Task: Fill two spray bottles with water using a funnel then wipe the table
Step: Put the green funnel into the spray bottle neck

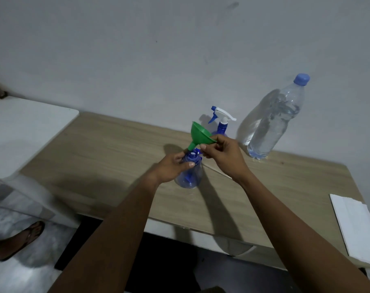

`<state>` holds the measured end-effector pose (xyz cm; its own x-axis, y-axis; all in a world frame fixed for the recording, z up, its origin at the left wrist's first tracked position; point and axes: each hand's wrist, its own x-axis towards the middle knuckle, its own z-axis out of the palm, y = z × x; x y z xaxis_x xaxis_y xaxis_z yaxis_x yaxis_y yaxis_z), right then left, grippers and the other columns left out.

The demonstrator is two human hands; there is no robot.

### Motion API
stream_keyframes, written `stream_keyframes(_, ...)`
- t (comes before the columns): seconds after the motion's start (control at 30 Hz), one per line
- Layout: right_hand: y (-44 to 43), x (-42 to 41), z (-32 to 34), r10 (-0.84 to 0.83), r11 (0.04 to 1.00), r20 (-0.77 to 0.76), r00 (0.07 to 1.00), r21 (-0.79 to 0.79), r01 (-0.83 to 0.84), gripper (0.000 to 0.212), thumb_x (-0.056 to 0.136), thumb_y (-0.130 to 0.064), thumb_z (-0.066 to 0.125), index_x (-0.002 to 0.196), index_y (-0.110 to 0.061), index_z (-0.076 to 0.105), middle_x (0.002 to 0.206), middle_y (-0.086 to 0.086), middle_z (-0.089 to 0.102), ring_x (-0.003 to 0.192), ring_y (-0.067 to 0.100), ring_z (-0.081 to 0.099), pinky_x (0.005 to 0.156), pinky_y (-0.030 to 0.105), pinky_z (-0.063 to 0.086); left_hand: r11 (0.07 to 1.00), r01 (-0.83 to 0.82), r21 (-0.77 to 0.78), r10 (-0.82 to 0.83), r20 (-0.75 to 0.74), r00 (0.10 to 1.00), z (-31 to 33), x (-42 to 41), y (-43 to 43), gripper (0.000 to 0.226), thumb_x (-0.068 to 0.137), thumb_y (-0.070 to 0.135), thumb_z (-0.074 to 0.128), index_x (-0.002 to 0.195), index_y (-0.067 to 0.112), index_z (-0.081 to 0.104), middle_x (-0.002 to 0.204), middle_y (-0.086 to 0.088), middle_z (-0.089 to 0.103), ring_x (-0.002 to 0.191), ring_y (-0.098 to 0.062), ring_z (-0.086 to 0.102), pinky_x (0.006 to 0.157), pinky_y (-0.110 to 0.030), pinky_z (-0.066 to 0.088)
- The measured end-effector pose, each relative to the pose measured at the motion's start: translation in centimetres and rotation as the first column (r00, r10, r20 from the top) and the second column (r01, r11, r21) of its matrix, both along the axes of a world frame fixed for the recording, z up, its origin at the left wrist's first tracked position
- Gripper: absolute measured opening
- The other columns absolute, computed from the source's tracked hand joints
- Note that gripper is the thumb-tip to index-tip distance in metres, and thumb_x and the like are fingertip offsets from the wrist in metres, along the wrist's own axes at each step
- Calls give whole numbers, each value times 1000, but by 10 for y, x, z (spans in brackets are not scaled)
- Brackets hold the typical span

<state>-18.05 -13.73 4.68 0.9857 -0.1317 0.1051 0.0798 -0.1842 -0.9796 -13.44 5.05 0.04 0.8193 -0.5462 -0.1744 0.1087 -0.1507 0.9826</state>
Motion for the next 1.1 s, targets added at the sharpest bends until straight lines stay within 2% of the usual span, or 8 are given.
stream_keyframes(0.07,-2,-1,1,2,998,29,1000,-64,0,17,91,-7,74,99,6,66,81,30,69,68,18,63,68,32,55,1000,1,-11,-1,18,1000,0,0,-1,46,94,-3,61,139,1,52,132,-15,64,118,-18,60,108,-33,45)
stream_keyframes(0.2,-8,1,-2,43,972,75,996,-233,-25,12,90,-12,76,96,-5,69,82,28,65,67,20,55,65,44,52,999,14,-29,-13,22,1000,-3,0,-1,48,95,-2,61,141,4,51,134,-13,64,126,-23,59,110,-35,45)
stream_keyframes(0.33,-9,1,-2,62,919,124,990,-394,-8,15,88,-22,79,93,-14,67,80,3,62,64,4,49,62,16,41,999,22,-36,-22,7,1000,-4,2,-1,50,95,0,61,144,4,48,135,-11,63,127,-21,58,110,-34,45)
stream_keyframes(0.43,-9,1,-5,63,890,131,989,-457,4,22,87,-32,79,98,-15,69,94,1,57,72,5,53,68,11,42,999,17,-30,-17,-10,1000,-3,1,-1,45,94,2,62,139,5,52,129,-9,66,123,-19,61,106,-28,48)
stream_keyframes(0.53,-10,0,-9,93,893,137,986,-449,-22,20,88,-32,77,99,-17,70,106,3,55,84,9,58,76,12,46,999,23,-28,-24,-18,1000,-3,2,0,43,94,4,63,136,7,55,130,-10,66,119,-16,62,105,-28,49)
stream_keyframes(0.67,-7,-4,-6,89,907,178,980,-421,-6,25,88,-26,79,107,-13,71,111,-2,58,88,1,60,81,11,48,999,34,-6,-35,-16,999,-5,4,1,47,94,8,65,139,8,54,132,-7,66,125,-18,60,112,-41,43)
stream_keyframes(0.97,-8,-7,-7,83,911,159,984,-413,-10,41,82,-32,84,118,-20,69,113,-18,64,95,7,66,78,23,56,1000,10,-12,-10,26,1000,-1,-1,3,48,89,15,71,135,10,59,129,-9,67,124,-24,61,112,-52,42)
stream_keyframes(1.1,-8,-10,-8,85,931,133,987,-364,-31,52,82,-27,85,129,-23,62,121,-14,63,93,-2,66,70,14,52,1000,-2,-8,3,56,998,1,-3,2,50,84,25,75,131,10,62,125,-8,70,121,-25,63,110,-54,43)
